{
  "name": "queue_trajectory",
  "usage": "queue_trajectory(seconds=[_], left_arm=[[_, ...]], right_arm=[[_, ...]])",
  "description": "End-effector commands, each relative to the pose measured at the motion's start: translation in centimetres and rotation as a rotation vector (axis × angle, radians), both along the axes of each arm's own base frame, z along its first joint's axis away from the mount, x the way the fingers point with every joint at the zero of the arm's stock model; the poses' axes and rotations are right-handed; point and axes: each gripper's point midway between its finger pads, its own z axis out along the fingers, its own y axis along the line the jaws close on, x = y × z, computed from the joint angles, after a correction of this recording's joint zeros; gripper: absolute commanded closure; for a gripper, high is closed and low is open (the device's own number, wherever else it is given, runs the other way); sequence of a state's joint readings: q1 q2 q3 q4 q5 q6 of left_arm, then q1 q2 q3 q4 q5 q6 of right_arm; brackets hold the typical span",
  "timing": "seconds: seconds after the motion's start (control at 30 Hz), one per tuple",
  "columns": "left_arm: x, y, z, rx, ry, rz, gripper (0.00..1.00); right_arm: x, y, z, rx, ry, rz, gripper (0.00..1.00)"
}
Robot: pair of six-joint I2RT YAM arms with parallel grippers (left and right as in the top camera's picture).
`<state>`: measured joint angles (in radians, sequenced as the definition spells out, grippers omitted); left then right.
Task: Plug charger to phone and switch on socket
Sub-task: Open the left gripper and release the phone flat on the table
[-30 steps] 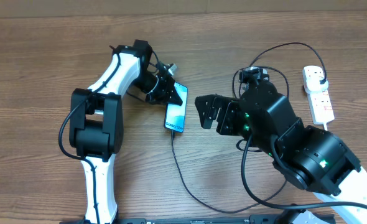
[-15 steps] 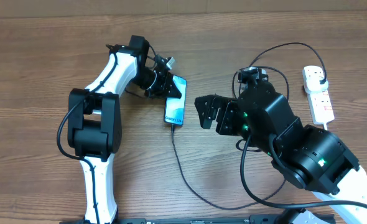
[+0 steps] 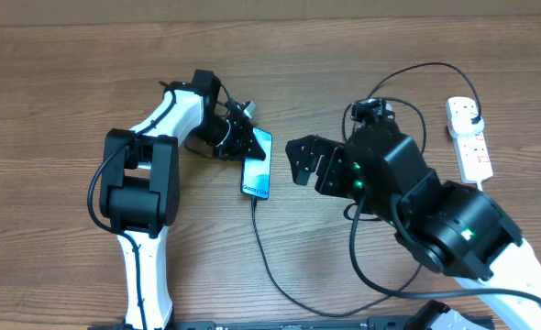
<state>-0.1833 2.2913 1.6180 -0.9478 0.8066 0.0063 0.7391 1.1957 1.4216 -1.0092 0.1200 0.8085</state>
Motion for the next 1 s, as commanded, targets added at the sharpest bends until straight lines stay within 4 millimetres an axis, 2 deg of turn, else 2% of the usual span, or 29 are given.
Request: queue_trajectory(seconds=[0.0, 0.27, 0.4, 0.6, 0.87, 0.93, 0.97], left_arm=[[-0.4, 0.2, -0.9, 0.03, -0.004, -0.008, 0.89], [-0.2, 0.2, -1.2, 0.032, -0.011, -0.001, 0.69], [-0.2, 0.3, -1.3, 0.046, -0.013, -0.002, 0.59], [-0.2, 2.2, -2.8, 0.19, 0.006, 0.029, 0.51], [0.0, 2.6, -3.1, 0.222, -0.001, 0.034, 0.46], [0.0, 2.8, -3.3, 0.234, -0.005, 0.034, 0.36], [0.0, 3.0, -3.4, 0.249, -0.006, 0.033, 0.27]], right_arm=[[0.6, 0.0, -0.9, -0.018, 0.02, -0.022, 0.0], [1.2, 0.6, -3.0, -0.065, 0.071, -0.021, 0.0], [1.3, 0.6, -3.3, -0.072, 0.079, -0.022, 0.0], [1.2, 0.8, -3.3, -0.065, 0.085, -0.014, 0.0], [0.0, 2.2, -3.4, 0.044, 0.179, -0.007, 0.0], [0.0, 2.1, -3.5, 0.041, 0.181, -0.008, 0.0], [-0.1, 2.1, -3.5, 0.039, 0.182, -0.008, 0.0]])
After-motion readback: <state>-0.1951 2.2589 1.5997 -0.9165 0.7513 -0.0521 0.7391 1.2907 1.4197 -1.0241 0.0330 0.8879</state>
